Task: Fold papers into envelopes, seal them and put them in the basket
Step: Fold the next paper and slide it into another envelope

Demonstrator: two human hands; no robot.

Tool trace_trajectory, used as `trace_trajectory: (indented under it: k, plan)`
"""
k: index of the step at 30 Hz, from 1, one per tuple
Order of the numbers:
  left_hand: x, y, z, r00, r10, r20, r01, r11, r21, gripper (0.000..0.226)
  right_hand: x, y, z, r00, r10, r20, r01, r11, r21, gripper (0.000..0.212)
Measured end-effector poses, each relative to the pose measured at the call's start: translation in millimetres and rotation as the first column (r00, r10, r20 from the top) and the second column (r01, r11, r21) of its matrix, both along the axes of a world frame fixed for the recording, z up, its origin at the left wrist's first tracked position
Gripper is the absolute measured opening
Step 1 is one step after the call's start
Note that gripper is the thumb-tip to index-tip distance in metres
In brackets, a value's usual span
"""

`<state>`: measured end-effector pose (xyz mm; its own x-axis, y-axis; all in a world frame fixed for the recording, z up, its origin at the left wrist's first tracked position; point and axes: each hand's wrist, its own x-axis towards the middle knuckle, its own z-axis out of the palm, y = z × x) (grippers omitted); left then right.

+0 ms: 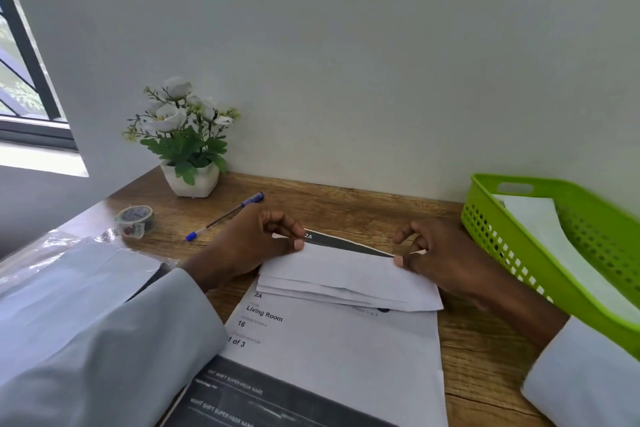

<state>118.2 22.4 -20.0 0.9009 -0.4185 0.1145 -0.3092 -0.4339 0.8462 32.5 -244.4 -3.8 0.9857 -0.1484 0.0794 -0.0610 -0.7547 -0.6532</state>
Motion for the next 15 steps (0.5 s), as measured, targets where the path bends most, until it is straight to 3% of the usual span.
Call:
trace_trajectory:
  k: [5, 11, 15]
  plan:
    - [3.6, -2.5, -4.0, 0.98, 0.075, 0.183, -0.083, 0.996, 0.036, 0.009, 13.7, -1.4, -8.8, 0.989, -0.033, 0.145, 0.045, 0.996, -0.082, 0.016]
    - [7.0, -1.2, -6.4, 0.943, 0.127, 0.308, -0.159, 0.984, 0.083, 0.011, 23.2, 1.0, -24.0, 0.955, -0.044, 0.294, 0.054, 0.998, -0.026, 0.025]
    - [8.2, -3.5, -8.9, 0.923, 0.113, 0.369, -0.182, 0.97, 0.159, 0.009, 22.5, -0.5, -27.3, 0.948, -0.051, 0.315, 0.065, 0.997, -0.033, 0.021]
